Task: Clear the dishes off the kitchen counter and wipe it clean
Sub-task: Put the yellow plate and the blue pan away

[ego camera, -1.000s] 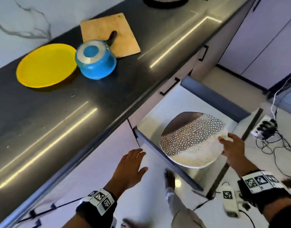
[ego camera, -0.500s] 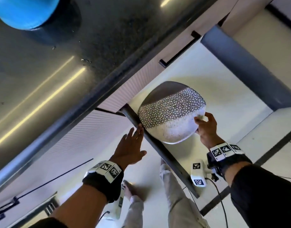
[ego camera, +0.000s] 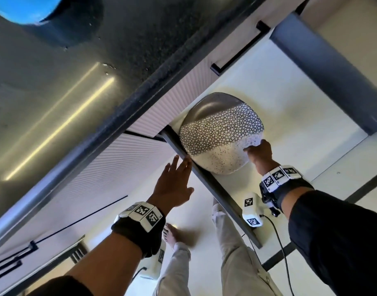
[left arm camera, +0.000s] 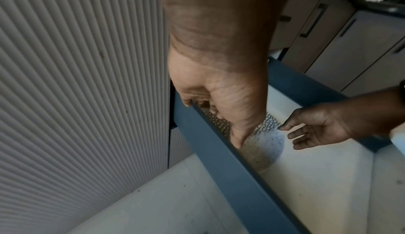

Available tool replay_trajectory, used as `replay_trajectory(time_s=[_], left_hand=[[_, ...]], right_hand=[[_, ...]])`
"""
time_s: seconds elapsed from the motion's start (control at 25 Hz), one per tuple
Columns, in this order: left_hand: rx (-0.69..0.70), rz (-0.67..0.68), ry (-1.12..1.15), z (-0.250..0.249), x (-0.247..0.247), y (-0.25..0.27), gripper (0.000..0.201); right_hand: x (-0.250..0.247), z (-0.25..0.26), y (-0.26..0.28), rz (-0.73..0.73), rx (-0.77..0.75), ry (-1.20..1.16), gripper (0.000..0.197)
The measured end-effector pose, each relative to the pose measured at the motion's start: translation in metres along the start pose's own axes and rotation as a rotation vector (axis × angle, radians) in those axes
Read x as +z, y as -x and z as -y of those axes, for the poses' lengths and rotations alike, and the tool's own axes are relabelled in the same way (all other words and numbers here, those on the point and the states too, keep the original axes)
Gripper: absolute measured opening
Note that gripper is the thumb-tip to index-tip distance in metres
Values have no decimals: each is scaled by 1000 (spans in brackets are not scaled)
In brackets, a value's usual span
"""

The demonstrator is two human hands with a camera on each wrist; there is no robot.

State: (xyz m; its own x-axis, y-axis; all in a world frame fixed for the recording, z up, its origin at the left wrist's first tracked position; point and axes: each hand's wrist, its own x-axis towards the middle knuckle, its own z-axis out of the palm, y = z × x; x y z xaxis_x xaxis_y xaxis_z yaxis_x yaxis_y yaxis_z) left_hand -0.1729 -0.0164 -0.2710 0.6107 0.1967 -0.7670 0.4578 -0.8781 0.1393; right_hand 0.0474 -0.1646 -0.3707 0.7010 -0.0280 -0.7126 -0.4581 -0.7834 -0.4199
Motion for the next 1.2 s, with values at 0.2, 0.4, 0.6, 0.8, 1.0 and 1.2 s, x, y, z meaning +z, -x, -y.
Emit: replay_trajectory(time_s=[0.2, 0.4, 0.6, 0.8, 1.0, 1.2], left_hand=[[148, -266, 230, -18, -60, 66, 52], [337, -777, 313, 1, -150, 154, 19], [108, -1020, 549, 114, -224, 209, 30], [-315, -1019, 1274, 281, -264, 195, 26], [-268, -702, 1931, 347, -290, 193, 28], [-494, -875, 1697, 372, -291, 169, 46]], right_hand=[[-46, 56, 85, -38, -430, -158, 16], [-80, 164, 228, 73, -947, -360, 13], [-32, 273, 328, 158, -1317, -222, 17], [58, 354, 369, 68, -1372, 80, 19], [109, 402, 393, 25, -1424, 438, 32], [118, 407, 388, 32, -1374, 425, 28]])
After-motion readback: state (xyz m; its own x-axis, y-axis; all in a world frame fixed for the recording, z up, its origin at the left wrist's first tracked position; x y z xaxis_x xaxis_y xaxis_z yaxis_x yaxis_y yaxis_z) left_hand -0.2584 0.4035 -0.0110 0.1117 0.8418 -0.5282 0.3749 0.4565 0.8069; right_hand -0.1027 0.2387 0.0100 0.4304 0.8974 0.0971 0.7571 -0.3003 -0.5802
